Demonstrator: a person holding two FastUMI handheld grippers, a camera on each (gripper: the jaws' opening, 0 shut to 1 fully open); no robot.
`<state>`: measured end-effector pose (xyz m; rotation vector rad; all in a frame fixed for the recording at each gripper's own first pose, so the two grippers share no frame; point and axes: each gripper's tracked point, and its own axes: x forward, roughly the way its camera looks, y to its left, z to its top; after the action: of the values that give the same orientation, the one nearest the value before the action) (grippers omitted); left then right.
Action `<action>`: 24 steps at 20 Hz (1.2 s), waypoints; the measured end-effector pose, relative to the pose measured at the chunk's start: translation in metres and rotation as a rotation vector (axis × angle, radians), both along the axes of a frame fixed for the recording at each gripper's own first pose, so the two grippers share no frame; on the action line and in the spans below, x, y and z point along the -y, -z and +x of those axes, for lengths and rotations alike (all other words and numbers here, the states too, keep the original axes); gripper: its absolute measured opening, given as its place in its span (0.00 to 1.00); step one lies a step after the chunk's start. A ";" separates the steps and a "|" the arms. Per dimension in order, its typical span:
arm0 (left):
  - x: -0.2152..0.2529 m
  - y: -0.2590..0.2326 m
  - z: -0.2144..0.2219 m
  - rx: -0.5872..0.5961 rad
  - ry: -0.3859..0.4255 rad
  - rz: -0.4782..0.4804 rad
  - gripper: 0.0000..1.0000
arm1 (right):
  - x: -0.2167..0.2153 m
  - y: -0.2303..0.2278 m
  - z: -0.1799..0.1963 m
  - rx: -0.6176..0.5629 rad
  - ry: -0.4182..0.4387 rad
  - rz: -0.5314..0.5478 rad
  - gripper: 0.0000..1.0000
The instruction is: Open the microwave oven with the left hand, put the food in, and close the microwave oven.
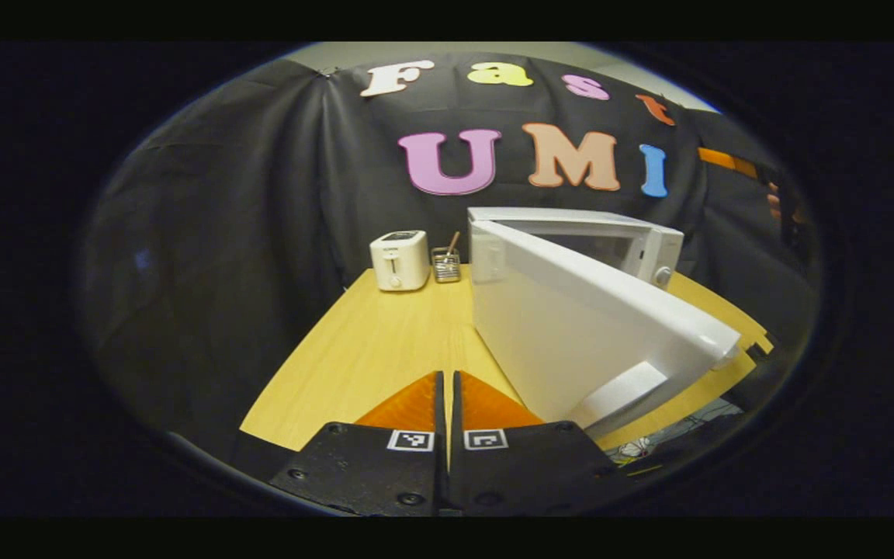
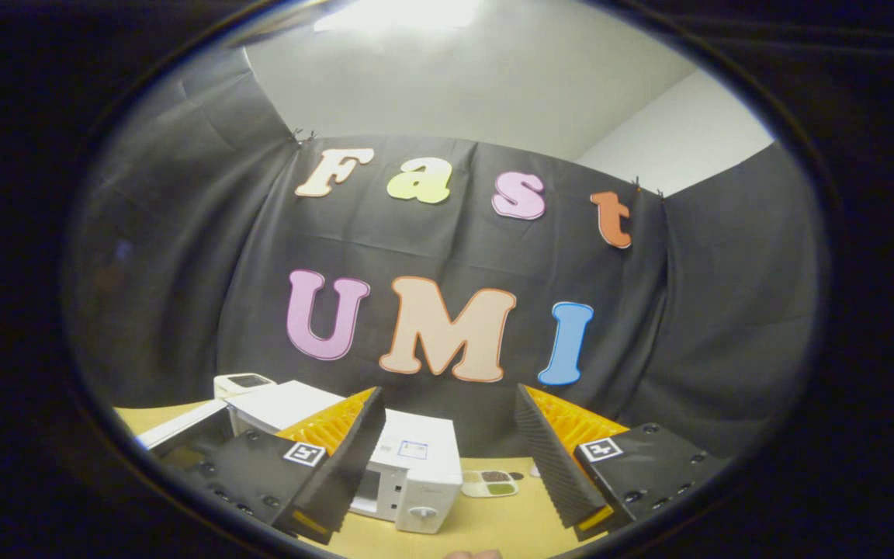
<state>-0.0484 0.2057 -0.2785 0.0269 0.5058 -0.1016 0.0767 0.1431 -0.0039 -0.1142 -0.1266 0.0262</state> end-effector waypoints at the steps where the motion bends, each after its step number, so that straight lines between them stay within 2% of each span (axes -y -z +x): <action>1: 0.007 0.003 -0.001 -0.008 0.015 0.002 0.00 | 0.004 -0.003 -0.001 0.010 0.008 -0.007 0.96; 3: 0.019 0.008 -0.002 -0.018 0.041 0.003 0.01 | 0.012 -0.008 -0.003 0.007 0.018 0.005 1.00; 6: 0.035 0.008 0.001 -0.013 0.070 0.001 0.00 | 0.024 -0.010 -0.007 0.007 0.044 0.025 0.96; 8: 0.043 0.007 0.003 -0.006 0.101 0.009 0.01 | 0.031 -0.007 -0.007 -0.001 0.056 0.012 0.96; 9: 0.048 0.007 0.005 -0.007 0.113 0.010 0.00 | 0.034 -0.008 -0.009 -0.002 0.062 0.006 1.00; 10: 0.054 0.007 0.007 -0.007 0.126 0.004 0.00 | 0.036 -0.009 -0.012 -0.002 0.068 0.001 0.96; 18: 0.113 0.000 0.030 0.024 0.266 -0.030 0.00 | 0.055 -0.009 -0.027 -0.002 0.125 -0.048 0.96; 19: 0.118 -0.002 0.034 0.028 0.274 -0.030 0.01 | 0.058 -0.006 -0.028 -0.011 0.134 -0.052 1.00; 22: 0.140 -0.007 0.043 0.041 0.321 -0.052 0.00 | 0.069 -0.004 -0.034 -0.019 0.166 -0.034 0.96; 24: 0.150 -0.012 0.049 0.065 0.354 -0.034 0.00 | 0.072 -0.001 -0.036 -0.025 0.173 -0.030 1.00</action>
<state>0.0004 0.0556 -0.2670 0.0860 0.4303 -0.4548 0.0411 0.0710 -0.0034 -0.1549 -0.0913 -0.1430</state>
